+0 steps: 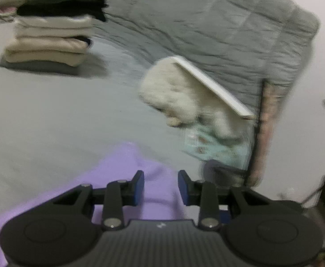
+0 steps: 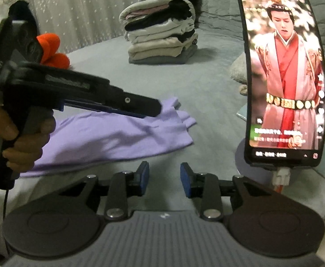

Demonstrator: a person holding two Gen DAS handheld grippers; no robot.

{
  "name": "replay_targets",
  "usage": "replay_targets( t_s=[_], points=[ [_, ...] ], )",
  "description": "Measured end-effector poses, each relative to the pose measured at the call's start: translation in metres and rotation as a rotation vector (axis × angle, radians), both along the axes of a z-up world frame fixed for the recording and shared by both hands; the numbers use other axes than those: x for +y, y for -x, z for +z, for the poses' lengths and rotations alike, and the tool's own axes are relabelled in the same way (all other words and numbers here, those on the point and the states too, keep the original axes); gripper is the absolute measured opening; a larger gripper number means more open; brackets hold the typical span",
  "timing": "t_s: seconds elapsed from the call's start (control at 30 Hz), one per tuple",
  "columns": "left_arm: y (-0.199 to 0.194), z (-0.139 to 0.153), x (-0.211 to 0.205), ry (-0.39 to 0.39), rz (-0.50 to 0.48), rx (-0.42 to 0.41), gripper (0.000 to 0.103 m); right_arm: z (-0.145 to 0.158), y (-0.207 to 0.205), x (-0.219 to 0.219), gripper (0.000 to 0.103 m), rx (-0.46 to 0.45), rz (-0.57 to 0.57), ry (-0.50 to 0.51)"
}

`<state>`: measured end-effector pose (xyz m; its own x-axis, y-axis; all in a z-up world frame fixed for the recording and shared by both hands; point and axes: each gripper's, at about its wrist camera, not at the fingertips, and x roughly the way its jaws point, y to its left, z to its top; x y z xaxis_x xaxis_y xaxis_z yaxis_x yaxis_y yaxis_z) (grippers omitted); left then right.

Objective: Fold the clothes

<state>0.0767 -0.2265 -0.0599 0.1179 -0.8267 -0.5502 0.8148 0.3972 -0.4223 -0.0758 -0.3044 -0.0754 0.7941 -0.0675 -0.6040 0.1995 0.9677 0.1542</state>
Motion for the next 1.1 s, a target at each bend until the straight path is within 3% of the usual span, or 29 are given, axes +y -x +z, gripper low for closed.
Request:
replay_targets(
  t_s=[0.27, 0.37, 0.53, 0.6, 0.67, 0.73, 0.8, 1.0, 1.1],
  points=[
    [-0.016, -0.01, -0.018, -0.126, -0.039, -0.071, 0.033, -0.007, -0.019, 0.005, 0.035, -0.042, -0.121, 0.005],
    [-0.016, -0.011, -0.021, -0.134, -0.064, -0.082, 0.033, -0.01, -0.023, 0.003, 0.035, -0.051, -0.154, 0.009],
    [-0.009, -0.011, -0.025, -0.158, -0.1, -0.131, 0.007, -0.014, -0.027, 0.002, 0.032, -0.074, -0.189, 0.035],
    [-0.004, -0.01, -0.026, -0.166, -0.11, -0.153, 0.002, -0.016, -0.027, 0.004, 0.032, -0.083, -0.195, 0.054],
    [0.001, -0.008, -0.024, -0.161, -0.101, -0.17, 0.001, -0.016, -0.027, 0.007, 0.027, -0.091, -0.196, 0.07],
    [0.006, -0.006, -0.021, -0.133, -0.088, -0.184, 0.001, -0.017, -0.026, 0.007, 0.011, -0.1, -0.203, 0.08],
    [0.01, -0.002, -0.017, -0.103, -0.069, -0.203, 0.001, -0.016, -0.025, 0.006, 0.004, -0.109, -0.208, 0.079],
    [0.007, 0.005, -0.011, -0.051, 0.023, -0.24, 0.001, -0.009, -0.026, 0.008, 0.001, -0.148, -0.209, 0.108],
    [-0.002, 0.0, -0.017, -0.1, 0.059, -0.23, 0.001, -0.008, -0.032, 0.006, 0.001, -0.136, -0.198, 0.106]
  ],
)
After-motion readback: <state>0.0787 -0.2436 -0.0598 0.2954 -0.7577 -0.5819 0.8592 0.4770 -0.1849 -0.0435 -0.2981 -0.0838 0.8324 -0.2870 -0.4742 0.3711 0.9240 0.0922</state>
